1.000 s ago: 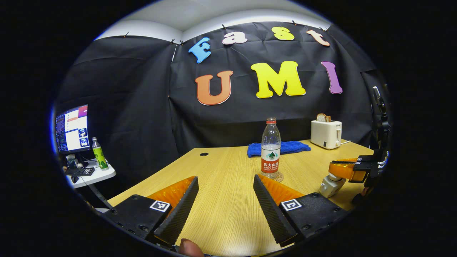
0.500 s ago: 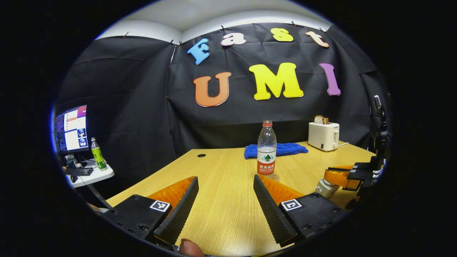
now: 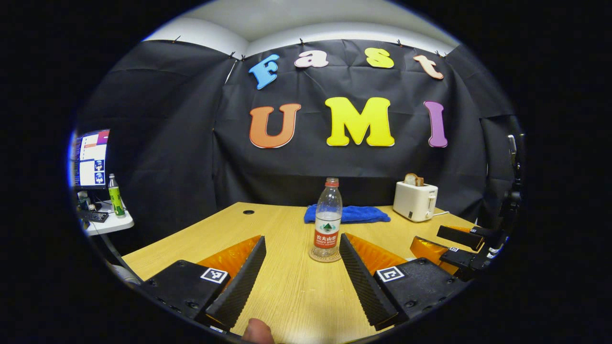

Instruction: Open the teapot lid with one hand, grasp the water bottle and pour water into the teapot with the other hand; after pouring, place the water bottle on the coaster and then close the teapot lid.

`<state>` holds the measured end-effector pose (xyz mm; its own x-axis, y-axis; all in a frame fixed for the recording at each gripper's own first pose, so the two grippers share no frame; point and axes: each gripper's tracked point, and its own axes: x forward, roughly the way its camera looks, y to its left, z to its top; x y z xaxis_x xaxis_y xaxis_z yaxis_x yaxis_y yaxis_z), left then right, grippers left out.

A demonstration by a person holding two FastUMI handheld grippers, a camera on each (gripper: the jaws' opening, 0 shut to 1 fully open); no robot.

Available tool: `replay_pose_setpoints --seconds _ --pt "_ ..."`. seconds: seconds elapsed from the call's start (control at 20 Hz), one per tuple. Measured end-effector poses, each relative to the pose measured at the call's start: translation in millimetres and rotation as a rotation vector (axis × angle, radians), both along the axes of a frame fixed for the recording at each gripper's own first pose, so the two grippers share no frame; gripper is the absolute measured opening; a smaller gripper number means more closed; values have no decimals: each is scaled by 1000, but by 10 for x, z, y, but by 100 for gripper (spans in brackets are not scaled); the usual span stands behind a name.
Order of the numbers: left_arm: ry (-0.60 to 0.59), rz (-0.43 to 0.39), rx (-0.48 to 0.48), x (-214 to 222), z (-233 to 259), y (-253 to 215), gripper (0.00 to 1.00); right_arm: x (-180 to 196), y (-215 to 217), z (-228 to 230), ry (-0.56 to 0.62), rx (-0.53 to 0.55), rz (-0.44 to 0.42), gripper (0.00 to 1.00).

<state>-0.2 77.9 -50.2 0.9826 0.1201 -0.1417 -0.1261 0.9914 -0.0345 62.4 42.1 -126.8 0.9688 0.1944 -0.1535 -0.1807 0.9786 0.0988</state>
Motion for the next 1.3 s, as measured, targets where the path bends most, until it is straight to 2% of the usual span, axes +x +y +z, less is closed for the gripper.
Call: replay_pose_setpoints --seconds 0.2,0.25,0.3,0.4,0.55,0.6,0.8,0.95,1.0,1.1,1.3 --pt "-43 -35 -29 6 115 -275 97 -204 -238 340 -45 -24 -80 95" --pt "-46 -44 -23 11 120 -302 96 -263 -294 429 -60 -39 -96 92" --pt "-42 -49 -12 16 108 -309 96 -326 -345 524 -79 -53 -109 95" --pt "-34 -71 22 4 102 -378 97 -411 -427 647 -98 -80 -138 96" --pt "-58 -87 51 -55 220 -452 96 -522 -400 767 -108 -89 -150 99" --pt "-69 -95 56 -66 262 -488 97 -556 -395 810 -119 -93 -156 92" --pt "-95 -109 63 -132 364 -525 96 -643 -364 896 -129 -103 -172 95" --pt "-90 -94 76 -135 361 -458 96 -715 -358 1005 -146 -114 -190 94" --pt "-84 -80 89 -139 357 -416 96 -740 -356 1032 -153 -112 -194 98" --pt "-85 -65 107 -170 393 -376 96 -784 -316 1081 -160 -115 -195 98" --pt "-111 -76 99 -233 507 -418 96 -855 -224 1145 -161 -104 -178 98"
